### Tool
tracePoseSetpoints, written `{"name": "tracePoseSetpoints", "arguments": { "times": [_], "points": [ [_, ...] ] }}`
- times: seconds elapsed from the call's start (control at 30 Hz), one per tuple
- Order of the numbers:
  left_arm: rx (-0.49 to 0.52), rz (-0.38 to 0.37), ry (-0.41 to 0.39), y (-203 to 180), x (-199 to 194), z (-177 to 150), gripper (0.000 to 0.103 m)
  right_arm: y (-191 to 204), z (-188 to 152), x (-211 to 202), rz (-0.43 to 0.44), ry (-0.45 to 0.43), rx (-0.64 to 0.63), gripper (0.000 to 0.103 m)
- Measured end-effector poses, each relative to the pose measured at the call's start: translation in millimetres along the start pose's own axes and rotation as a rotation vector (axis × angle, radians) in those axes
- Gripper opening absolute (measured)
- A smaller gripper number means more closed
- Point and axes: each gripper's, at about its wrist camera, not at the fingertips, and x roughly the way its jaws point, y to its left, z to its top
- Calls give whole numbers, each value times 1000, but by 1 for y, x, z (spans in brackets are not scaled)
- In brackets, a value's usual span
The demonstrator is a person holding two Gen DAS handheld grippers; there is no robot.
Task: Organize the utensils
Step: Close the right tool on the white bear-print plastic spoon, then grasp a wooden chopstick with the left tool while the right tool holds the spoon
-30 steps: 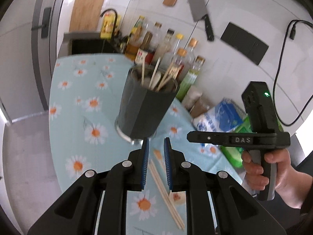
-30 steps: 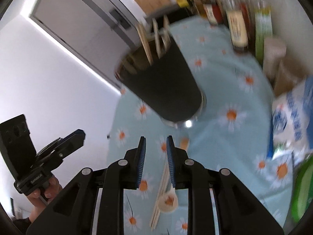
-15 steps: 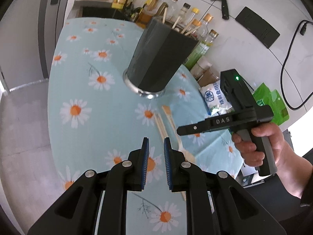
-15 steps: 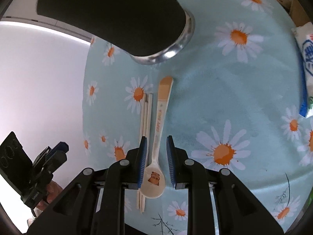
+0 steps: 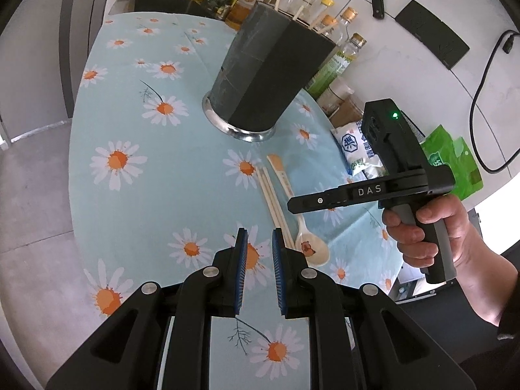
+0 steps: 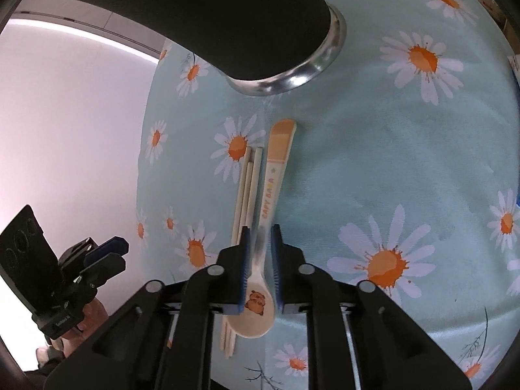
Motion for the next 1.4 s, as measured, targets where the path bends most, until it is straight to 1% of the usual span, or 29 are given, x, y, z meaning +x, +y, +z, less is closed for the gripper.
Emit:
{"name": "tracePoseSetpoints", "arguments": {
  "times": [0.13, 0.23, 0.4, 0.63, 0.77, 0.97, 1.07, 1.3, 1.33, 1.4],
  "points": [
    [2, 2, 24, -4, 8, 2, 15, -8, -2, -1, 54, -11, 21, 11],
    [9, 5, 43, -7, 14, 3, 15, -14, -3, -4, 89, -12, 23, 8],
    [10, 26, 71, -13, 22, 5, 15, -18, -6, -8, 152, -23, 24, 7],
    [7, 65, 130, -26, 42, 5, 15, -29, -9, -28, 202, -47, 3, 5],
    [6, 105, 170, -34, 58, 6, 15, -32, -12, -44, 236, -61, -26, 5],
    [0, 187, 231, -42, 81, 6, 15, -37, -16, -64, 270, -78, -64, 5],
    [-16, 236, 247, -44, 90, 7, 15, -40, -17, -72, 278, -84, -86, 5],
    [-54, 296, 257, -48, 97, 9, 14, -48, -21, -85, 301, -82, -106, 5],
    [-63, 311, 247, -49, 98, 9, 14, -48, -21, -86, 303, -81, -108, 5],
    [-67, 329, 257, -51, 101, 11, 14, -49, -22, -87, 310, -76, -116, 5]
  ]
}}
